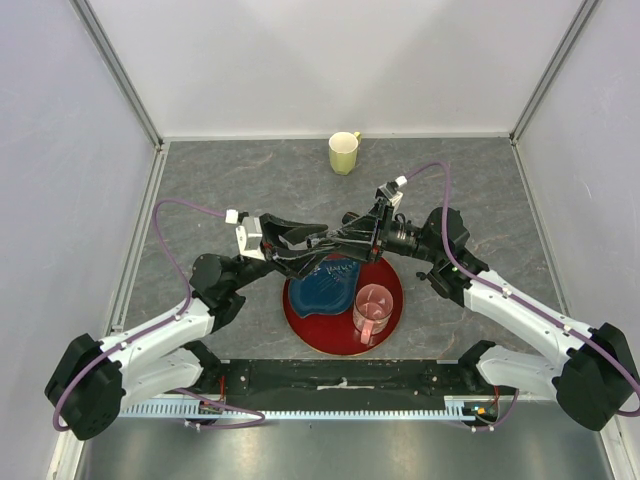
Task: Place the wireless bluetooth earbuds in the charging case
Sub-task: Pick up the charging case at the center of the board, then open the charging case, then pick up the earbud from the center of the board.
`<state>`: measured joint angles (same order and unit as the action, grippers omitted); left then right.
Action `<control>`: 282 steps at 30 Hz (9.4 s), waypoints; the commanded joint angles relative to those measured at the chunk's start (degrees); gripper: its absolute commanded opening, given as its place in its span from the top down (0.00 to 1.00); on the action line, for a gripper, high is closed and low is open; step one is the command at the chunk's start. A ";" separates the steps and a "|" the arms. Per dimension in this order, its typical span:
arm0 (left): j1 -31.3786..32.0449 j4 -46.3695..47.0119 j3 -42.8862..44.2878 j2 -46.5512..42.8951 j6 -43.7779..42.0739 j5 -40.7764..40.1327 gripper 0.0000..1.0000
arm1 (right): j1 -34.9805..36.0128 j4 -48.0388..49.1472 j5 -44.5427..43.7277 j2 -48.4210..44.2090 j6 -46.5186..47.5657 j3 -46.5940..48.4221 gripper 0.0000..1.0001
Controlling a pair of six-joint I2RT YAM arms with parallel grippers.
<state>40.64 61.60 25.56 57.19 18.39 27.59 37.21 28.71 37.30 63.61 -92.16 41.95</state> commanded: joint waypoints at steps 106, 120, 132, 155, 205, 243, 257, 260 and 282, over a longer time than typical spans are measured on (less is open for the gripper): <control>0.67 15.39 2.56 9.52 12.02 12.92 0.98 | -0.39 -47.87 -13.48 -3.59 58.24 22.82 0.16; 0.58 13.02 0.54 6.88 10.61 13.54 0.98 | -0.39 -44.80 -12.78 -3.41 55.25 22.03 0.16; 0.58 8.28 -1.39 4.60 8.33 10.46 0.98 | -0.47 -41.46 -11.73 -7.54 54.45 24.05 0.13; 0.67 -2.45 -4.11 -5.59 4.28 8.18 0.98 | -33.76 -62.11 -20.02 -3.59 66.32 16.34 0.32; 0.66 -5.53 -4.38 -6.21 4.72 7.56 0.98 | -42.57 -40.40 -12.78 20.15 63.24 -6.80 0.64; 0.66 -6.06 -4.82 -5.60 6.30 7.30 0.98 | -40.91 -40.84 -13.21 17.68 63.33 -9.79 0.71; 0.58 -6.76 -5.26 -5.77 6.57 7.03 0.98 | -38.44 -40.13 -15.15 16.37 63.86 -9.79 0.69; 0.58 -6.76 -5.26 -5.60 6.57 7.12 0.98 | -38.00 -40.40 -15.76 16.19 64.03 -9.79 0.69; 0.67 -7.20 -5.43 -4.72 7.27 6.60 0.98 | -37.56 -36.80 -10.49 14.34 63.42 -10.14 0.84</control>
<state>41.01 53.12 20.25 52.25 23.81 34.81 -0.60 -10.61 24.29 78.43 -29.17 32.27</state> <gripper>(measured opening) 0.360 0.178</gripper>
